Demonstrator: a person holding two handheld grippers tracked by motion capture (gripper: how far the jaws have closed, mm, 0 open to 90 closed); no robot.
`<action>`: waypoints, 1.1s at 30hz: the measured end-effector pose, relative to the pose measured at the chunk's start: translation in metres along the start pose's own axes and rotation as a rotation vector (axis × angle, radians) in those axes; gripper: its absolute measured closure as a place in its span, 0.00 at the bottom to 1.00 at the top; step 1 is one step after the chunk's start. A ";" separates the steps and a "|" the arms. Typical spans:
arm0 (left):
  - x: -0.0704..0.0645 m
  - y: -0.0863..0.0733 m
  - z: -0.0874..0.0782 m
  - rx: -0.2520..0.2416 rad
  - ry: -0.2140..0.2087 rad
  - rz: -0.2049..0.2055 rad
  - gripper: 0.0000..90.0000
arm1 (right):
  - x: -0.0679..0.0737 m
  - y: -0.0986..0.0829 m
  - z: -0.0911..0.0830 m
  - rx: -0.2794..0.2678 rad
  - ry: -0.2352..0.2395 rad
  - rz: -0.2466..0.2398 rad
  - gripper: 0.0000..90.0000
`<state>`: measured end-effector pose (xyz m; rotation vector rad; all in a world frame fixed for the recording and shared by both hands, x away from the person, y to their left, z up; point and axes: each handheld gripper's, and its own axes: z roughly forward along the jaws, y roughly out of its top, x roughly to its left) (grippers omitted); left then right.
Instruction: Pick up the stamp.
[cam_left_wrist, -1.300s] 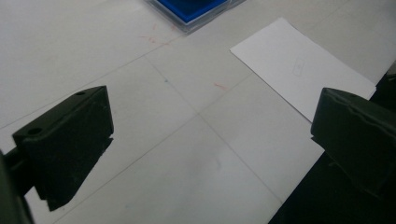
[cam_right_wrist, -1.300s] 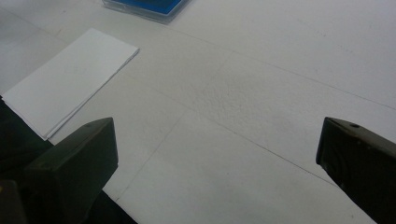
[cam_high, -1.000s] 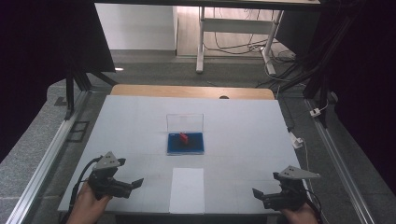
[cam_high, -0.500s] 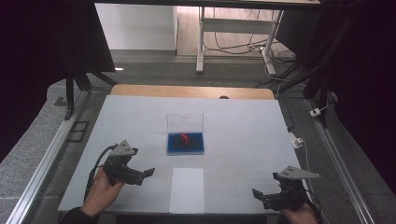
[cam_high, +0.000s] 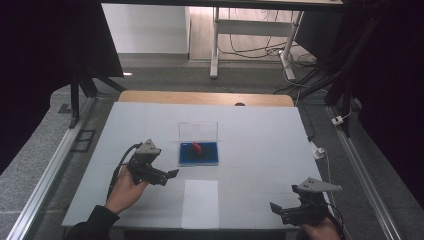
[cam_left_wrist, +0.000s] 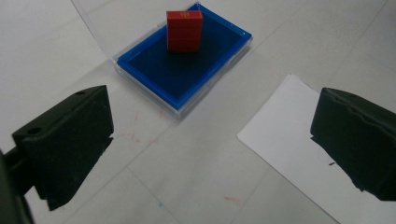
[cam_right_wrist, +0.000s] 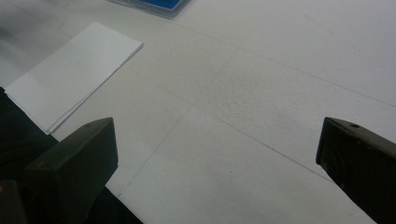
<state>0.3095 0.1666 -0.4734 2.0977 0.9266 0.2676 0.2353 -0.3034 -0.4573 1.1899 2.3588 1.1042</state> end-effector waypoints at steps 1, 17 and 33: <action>0.001 0.002 0.002 0.001 0.003 0.004 0.00 | 0.000 0.000 0.000 0.001 0.000 0.000 0.00; 0.006 0.033 0.049 0.029 0.024 0.053 0.00 | 0.001 0.000 0.001 0.008 0.002 -0.013 0.00; 0.015 0.053 0.096 0.092 0.039 0.074 0.03 | 0.002 0.000 0.002 0.024 -0.002 -0.025 0.00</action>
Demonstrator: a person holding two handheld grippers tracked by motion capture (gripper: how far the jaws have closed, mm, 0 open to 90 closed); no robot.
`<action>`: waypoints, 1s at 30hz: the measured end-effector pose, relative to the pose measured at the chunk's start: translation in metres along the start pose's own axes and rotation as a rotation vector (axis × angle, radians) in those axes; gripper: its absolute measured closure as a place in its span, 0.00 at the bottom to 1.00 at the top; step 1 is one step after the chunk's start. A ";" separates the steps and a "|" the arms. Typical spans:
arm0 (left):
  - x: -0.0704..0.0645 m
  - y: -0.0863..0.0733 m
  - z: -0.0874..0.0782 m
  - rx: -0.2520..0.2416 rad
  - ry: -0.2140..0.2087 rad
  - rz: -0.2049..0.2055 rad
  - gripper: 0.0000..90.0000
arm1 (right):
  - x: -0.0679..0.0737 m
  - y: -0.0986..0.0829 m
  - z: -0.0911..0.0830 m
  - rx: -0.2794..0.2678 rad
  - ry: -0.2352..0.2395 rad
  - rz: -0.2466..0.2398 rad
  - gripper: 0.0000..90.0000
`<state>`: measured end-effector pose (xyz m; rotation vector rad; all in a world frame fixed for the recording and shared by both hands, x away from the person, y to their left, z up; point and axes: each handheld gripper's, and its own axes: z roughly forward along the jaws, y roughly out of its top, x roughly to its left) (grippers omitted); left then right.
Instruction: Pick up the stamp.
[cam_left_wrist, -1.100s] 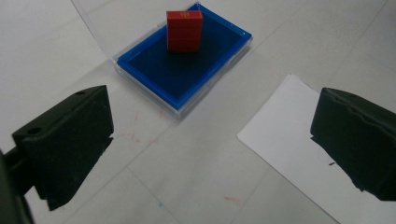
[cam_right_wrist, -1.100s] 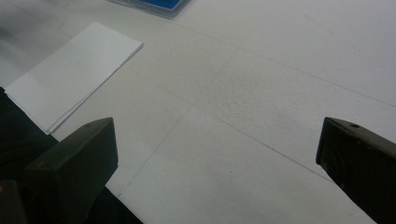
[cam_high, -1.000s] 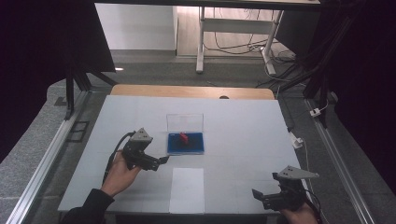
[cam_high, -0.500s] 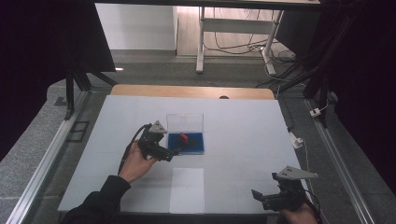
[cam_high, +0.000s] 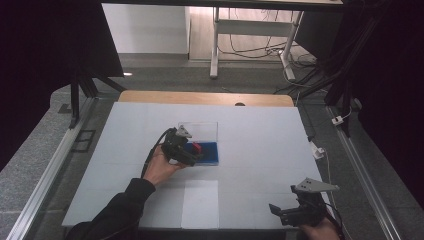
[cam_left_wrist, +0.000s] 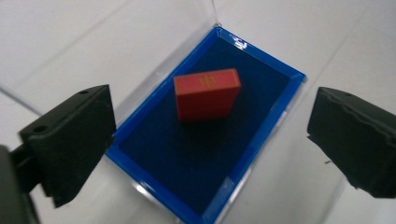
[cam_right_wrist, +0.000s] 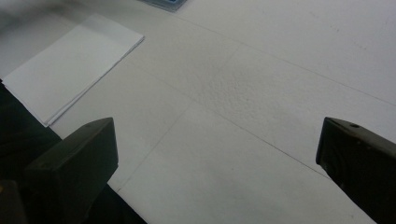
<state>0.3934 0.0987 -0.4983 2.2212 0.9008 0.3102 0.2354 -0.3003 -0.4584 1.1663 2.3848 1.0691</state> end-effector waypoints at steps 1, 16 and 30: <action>0.000 0.001 0.002 0.001 0.009 0.001 0.05 | 0.000 0.000 0.000 0.002 0.000 -0.001 0.00; 0.000 0.008 0.009 0.034 0.022 0.022 0.48 | 0.000 0.000 0.001 0.010 0.005 -0.007 0.00; 0.001 0.010 -0.001 0.024 0.007 0.010 0.64 | 0.001 0.000 0.002 0.019 0.007 -0.017 0.00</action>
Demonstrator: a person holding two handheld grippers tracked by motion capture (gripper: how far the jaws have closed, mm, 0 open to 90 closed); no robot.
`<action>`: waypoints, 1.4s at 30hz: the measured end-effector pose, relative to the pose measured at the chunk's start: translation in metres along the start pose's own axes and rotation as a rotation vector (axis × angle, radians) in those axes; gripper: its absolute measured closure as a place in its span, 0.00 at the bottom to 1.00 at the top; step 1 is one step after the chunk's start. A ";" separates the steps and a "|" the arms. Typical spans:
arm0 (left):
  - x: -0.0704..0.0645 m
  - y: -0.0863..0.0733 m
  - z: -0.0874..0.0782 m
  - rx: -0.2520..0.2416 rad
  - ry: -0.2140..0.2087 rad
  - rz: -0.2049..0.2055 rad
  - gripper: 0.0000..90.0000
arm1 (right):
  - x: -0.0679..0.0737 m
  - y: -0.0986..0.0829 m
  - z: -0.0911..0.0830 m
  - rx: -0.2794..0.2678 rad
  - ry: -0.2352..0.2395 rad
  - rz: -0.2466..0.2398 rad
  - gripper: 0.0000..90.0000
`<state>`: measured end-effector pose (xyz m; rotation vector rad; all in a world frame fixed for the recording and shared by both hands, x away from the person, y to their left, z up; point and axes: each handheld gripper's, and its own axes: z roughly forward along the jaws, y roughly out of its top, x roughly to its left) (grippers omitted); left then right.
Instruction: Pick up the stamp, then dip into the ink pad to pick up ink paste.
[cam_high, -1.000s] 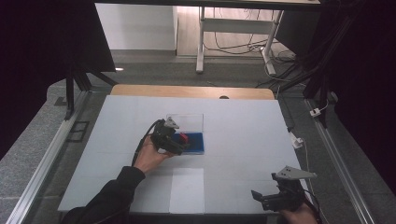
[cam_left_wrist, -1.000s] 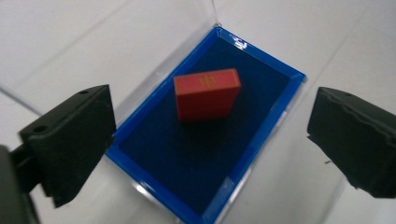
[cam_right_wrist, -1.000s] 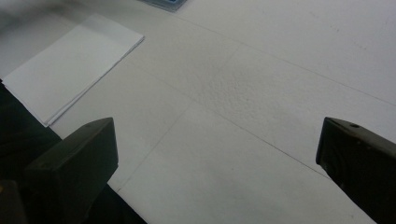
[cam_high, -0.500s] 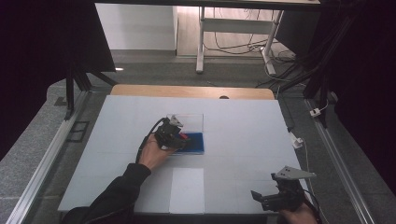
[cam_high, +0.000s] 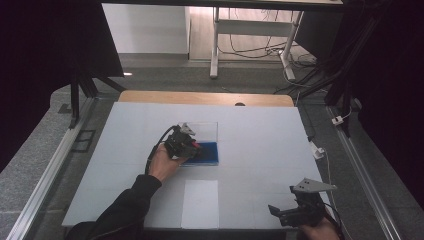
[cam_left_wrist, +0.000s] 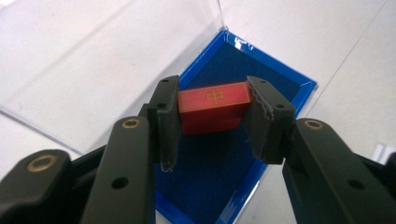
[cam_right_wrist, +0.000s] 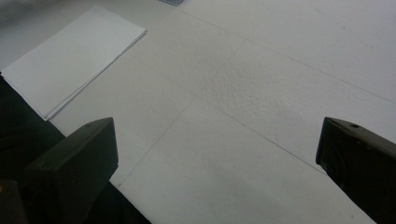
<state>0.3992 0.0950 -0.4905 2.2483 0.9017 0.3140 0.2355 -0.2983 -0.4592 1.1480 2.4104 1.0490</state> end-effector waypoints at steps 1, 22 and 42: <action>0.000 0.001 -0.003 -0.006 0.002 0.003 0.64 | 0.000 0.000 0.000 0.000 0.000 0.000 0.00; -0.011 0.013 -0.009 -0.050 -0.078 -0.037 0.64 | 0.001 0.000 0.000 0.006 0.000 -0.008 0.00; -0.033 0.018 0.022 0.013 -0.045 0.037 0.64 | 0.001 0.000 0.001 0.009 0.004 -0.013 0.00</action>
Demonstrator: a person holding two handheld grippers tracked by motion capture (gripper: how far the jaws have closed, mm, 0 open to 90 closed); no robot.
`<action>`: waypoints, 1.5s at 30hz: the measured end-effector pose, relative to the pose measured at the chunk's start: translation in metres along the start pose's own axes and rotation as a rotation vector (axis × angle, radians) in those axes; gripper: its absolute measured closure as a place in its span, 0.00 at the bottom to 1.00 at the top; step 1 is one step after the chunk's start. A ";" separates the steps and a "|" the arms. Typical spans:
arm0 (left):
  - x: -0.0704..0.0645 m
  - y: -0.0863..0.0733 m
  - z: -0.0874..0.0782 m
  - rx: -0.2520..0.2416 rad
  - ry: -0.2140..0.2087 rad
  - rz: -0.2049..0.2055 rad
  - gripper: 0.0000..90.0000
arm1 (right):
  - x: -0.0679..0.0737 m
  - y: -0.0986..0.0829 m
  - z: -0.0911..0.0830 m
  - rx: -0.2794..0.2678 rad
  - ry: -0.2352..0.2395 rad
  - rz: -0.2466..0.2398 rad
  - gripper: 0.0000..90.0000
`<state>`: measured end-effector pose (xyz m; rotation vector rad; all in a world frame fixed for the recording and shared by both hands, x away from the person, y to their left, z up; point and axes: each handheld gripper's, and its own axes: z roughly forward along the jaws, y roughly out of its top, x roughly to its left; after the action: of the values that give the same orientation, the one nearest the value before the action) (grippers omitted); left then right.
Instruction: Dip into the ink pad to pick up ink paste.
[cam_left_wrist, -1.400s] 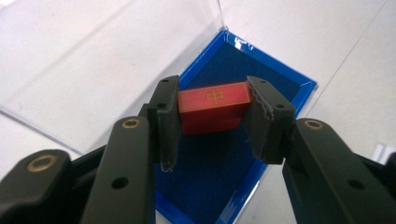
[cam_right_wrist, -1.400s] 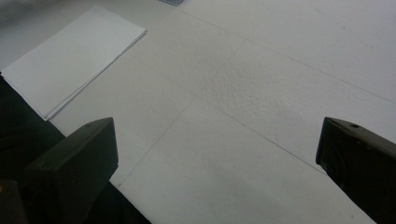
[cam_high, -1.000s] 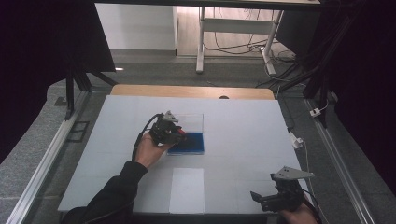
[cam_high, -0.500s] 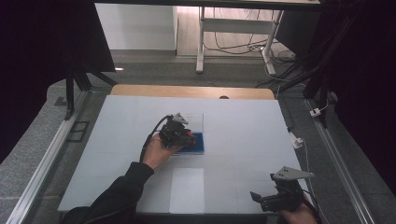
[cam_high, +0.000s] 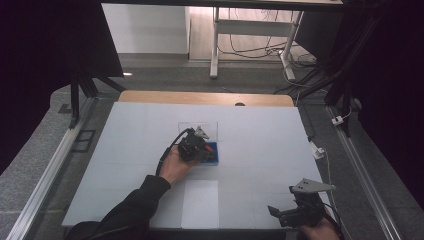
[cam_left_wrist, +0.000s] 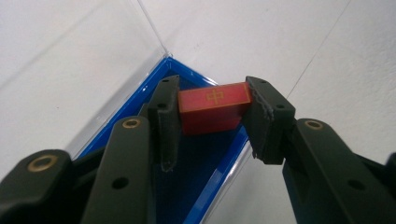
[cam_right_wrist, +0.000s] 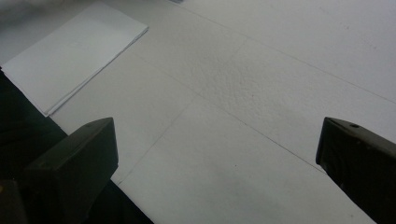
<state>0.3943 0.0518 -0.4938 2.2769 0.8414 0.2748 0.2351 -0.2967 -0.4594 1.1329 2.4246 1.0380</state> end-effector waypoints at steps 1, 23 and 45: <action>-0.001 -0.001 0.001 0.007 0.008 0.003 0.64 | 0.000 0.000 0.000 0.000 0.000 -0.001 0.00; -0.005 -0.003 0.005 0.020 0.032 -0.008 0.65 | 0.002 0.000 0.001 0.016 -0.005 -0.007 0.00; 0.004 -0.005 0.003 -0.009 -0.018 -0.008 0.64 | 0.001 0.000 0.001 0.014 0.000 -0.011 0.00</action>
<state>0.3964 0.0556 -0.4990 2.2636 0.8382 0.2538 0.2353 -0.2951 -0.4601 1.1226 2.4393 1.0195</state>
